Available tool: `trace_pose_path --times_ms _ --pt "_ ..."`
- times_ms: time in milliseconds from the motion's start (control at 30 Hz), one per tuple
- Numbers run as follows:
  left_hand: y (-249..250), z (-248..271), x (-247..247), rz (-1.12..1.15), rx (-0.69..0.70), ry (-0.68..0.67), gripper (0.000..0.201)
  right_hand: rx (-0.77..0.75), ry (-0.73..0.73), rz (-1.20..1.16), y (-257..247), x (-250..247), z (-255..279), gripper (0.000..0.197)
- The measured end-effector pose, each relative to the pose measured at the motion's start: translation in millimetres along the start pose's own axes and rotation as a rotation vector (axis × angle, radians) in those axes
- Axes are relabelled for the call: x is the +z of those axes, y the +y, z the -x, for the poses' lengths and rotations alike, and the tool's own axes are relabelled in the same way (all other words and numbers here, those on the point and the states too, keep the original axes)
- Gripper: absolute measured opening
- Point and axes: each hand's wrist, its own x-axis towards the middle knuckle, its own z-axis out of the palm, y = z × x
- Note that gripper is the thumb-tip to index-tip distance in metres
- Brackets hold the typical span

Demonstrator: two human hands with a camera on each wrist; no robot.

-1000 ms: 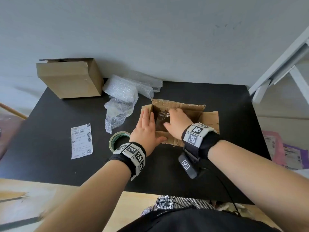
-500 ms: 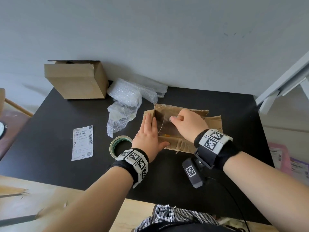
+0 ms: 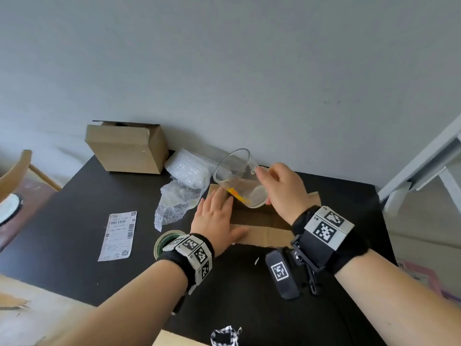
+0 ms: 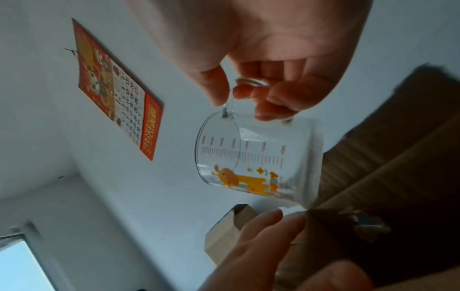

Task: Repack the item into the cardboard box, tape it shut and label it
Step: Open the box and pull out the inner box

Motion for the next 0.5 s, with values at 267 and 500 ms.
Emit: trace_pose_path --times_ms 267,500 --pt "-58 0 -45 0.09 -0.159 0.159 0.063 -0.097 -0.095 -0.111 -36 37 -23 0.029" --pt "-141 -15 -83 0.081 -0.228 0.216 0.065 -0.101 -0.102 -0.132 -68 81 -48 0.031"
